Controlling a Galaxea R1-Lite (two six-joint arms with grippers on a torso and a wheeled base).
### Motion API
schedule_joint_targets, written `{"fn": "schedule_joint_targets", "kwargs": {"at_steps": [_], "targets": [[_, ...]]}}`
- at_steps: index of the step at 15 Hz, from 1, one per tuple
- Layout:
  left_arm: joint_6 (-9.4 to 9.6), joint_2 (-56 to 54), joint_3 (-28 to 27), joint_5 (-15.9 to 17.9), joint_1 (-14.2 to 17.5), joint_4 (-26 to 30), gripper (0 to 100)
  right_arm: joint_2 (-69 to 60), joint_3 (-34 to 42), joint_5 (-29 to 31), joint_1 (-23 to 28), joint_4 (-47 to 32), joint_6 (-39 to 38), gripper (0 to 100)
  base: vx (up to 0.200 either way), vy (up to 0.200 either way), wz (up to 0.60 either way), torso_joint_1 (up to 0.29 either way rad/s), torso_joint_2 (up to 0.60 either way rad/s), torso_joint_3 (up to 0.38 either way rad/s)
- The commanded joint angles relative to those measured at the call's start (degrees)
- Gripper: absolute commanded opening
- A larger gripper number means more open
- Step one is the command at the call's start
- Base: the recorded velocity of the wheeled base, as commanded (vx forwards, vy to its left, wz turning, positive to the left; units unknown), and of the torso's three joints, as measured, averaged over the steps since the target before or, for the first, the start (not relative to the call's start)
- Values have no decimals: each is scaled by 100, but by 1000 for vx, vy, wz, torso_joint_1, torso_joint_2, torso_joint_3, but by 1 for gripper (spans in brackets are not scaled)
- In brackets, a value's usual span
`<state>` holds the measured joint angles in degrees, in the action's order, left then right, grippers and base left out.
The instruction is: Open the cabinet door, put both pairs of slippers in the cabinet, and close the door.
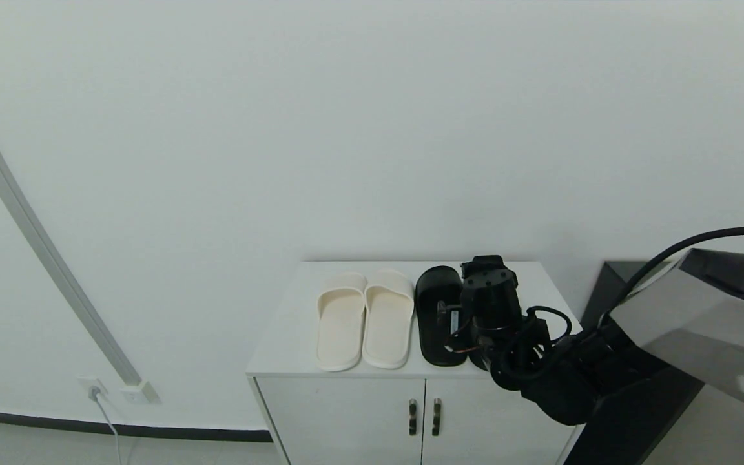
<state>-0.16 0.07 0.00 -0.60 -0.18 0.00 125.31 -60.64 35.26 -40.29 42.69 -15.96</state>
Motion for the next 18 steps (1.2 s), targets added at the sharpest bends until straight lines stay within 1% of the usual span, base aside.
{"fn": "schedule_joint_targets", "kwargs": {"at_steps": [1,2,5,7,12,16,17,18], "targets": [[-2,1,0,-2,1,0,0,328,-273,-1,74,2,14,100,0,0,0,0,0,0],[-2,1,0,-2,1,0,0,521,-519,-1,162,-6,14,100,0,0,0,0,0,0],[-2,1,0,-2,1,0,0,802,-827,-10,276,2,102,100,0,0,0,0,0,0],[-2,1,0,-2,1,0,0,1031,-1170,-27,364,-6,137,100,0,0,0,0,0,0],[-2,1,0,-2,1,0,0,1330,-1627,-27,496,46,348,100,0,0,0,0,0,0],[-2,1,0,-2,1,0,0,1444,-1697,-36,531,196,356,100,0,0,0,0,0,0],[-2,1,0,-2,1,0,0,1453,-1680,-27,531,240,374,0,0,0,0,0,0,0],[-11,1,0,-2,1,0,0,1453,-1662,-19,531,248,374,0,0,0,0,0,0,0]]}}
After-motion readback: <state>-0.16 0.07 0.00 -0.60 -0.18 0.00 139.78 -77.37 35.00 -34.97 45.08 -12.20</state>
